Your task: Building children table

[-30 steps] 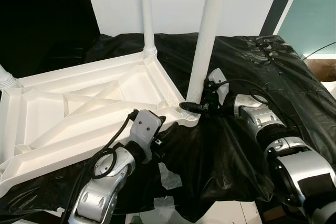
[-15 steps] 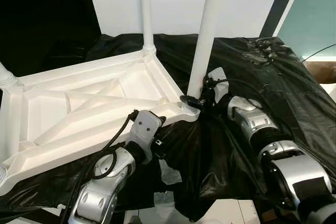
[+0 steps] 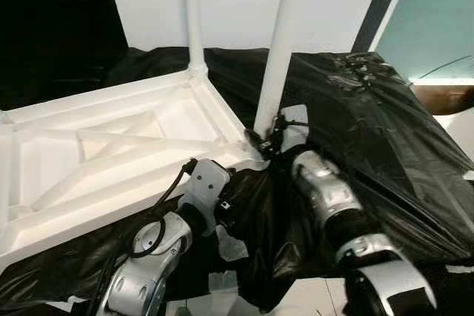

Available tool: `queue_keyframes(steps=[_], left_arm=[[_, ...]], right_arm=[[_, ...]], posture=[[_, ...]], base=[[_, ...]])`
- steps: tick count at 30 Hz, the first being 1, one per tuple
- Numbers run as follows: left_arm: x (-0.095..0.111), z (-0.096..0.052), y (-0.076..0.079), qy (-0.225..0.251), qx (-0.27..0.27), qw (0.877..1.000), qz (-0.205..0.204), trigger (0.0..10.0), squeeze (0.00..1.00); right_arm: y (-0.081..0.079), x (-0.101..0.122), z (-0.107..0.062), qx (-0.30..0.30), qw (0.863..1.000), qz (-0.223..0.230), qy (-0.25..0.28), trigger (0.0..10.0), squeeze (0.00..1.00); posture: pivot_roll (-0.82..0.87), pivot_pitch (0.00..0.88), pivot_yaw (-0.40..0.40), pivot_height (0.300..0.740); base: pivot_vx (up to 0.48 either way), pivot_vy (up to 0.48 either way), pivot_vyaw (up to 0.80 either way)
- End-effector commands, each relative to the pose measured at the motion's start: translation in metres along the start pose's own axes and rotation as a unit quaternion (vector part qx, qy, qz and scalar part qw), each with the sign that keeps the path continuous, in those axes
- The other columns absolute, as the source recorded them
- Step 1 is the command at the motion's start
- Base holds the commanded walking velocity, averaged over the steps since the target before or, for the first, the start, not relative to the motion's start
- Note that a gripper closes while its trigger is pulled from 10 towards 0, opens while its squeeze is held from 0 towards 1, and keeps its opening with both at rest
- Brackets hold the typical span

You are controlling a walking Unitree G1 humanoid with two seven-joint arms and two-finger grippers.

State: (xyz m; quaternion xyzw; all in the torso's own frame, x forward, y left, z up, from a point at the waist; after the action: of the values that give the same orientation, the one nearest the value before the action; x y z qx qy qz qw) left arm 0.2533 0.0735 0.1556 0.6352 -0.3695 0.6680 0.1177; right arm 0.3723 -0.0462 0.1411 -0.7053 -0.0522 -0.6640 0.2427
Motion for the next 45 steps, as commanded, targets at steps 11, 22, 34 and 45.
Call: queue_keyframes(steps=[11, 22, 34, 45], left_arm=[[0.0, 0.001, 0.0, -0.004, 0.007, 1.0, -0.005, 10.0, 0.0], [0.0, 0.002, -0.001, -0.002, 0.006, 1.0, -0.004, 10.0, 0.0], [0.001, 0.006, -0.003, 0.003, -0.004, 1.0, 0.002, 10.0, 0.0], [0.002, 0.007, -0.004, 0.004, -0.006, 1.0, 0.008, 10.0, 0.0]], right_arm=[[0.003, -0.01, -0.014, -0.032, 0.999, 0.005, -0.022, 10.0, 0.0], [0.042, 0.025, -0.027, 0.018, 0.999, -0.034, 0.023, 10.0, 1.0], [0.043, 0.025, -0.023, 0.19, 0.979, -0.047, -0.047, 10.0, 0.0], [0.025, 0.02, -0.007, 0.283, 0.95, -0.085, -0.103, 10.0, 0.0]], posture=[[0.13, 0.058, -0.077, 0.74], [0.12, 0.039, -0.074, 0.74], [0.11, 0.021, -0.056, 0.74], [0.12, 0.0, -0.051, 0.74]], base=[[0.0, 0.0, 0.0], [0.0, 0.0, 0.0], [0.0, 0.0, 0.0], [0.0, 0.0, 0.0]])
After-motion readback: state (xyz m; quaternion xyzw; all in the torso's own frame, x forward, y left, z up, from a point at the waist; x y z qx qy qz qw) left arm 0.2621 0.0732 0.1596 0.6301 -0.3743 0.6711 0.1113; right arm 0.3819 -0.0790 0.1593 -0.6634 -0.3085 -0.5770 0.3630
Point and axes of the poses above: a point about 5 cm out from each wrist's last joint towards the gripper, its own z axis pointing out of the wrist towards the gripper, its own x axis along the axis of the wrist's last joint, y = z × x, the point moved 3 cm from there along z, pointing out of the wrist towards the gripper, and after that the axes turned 13 degrees about z, right-handed, at the moved point
